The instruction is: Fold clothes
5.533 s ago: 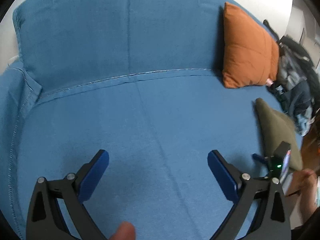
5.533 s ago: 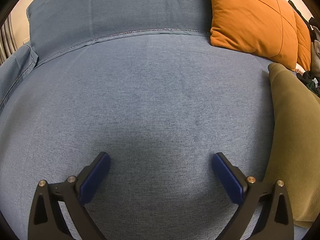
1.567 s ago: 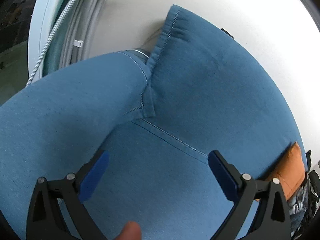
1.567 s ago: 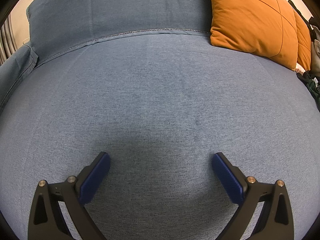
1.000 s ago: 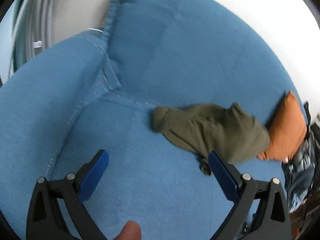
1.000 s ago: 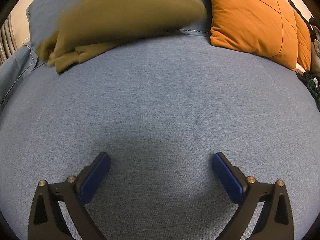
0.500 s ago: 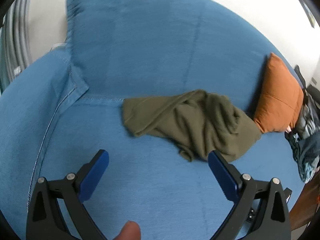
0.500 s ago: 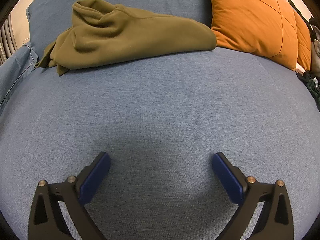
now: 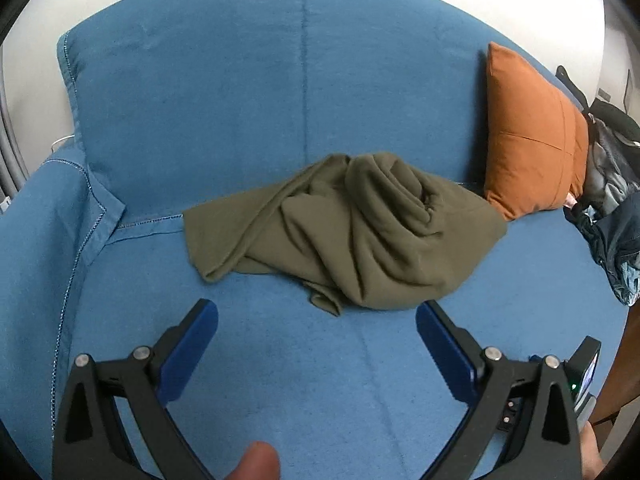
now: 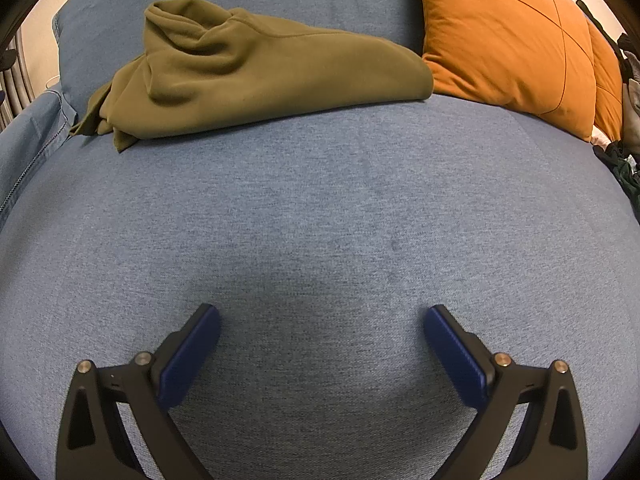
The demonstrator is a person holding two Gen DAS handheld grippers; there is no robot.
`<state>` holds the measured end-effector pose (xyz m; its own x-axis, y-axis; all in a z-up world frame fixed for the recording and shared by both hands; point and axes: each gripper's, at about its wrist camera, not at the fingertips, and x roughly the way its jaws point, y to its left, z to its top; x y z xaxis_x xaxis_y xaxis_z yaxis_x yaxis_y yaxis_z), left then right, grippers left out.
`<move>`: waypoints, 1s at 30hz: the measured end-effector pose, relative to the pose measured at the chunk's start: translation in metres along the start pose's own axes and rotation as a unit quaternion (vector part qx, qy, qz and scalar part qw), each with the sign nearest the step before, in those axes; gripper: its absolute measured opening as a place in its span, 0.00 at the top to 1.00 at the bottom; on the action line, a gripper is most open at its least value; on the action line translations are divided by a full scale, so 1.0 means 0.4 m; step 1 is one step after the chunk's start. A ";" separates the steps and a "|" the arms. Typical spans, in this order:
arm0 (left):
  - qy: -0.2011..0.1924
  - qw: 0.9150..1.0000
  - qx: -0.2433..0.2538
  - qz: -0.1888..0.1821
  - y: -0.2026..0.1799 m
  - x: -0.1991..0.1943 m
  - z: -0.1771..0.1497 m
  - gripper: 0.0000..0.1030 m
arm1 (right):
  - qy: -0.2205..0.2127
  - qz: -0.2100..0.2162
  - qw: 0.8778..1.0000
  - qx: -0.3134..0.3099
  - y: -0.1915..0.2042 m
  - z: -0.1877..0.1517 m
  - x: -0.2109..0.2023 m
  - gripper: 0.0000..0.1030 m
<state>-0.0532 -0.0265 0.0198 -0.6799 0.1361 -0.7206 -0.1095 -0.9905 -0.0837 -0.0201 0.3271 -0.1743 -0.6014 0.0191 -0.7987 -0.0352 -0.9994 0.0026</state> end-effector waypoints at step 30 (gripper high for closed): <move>0.005 0.998 -0.059 0.014 0.048 0.056 0.048 0.03 | -0.149 -0.027 0.980 0.132 0.147 0.344 -0.270 0.00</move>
<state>-0.0843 -0.0419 0.0151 -0.6738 0.1091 -0.7308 -0.0038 -0.9895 -0.1442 -0.0671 0.2704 -0.0050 -0.7977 0.1189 -0.5912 -0.2552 -0.9548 0.1523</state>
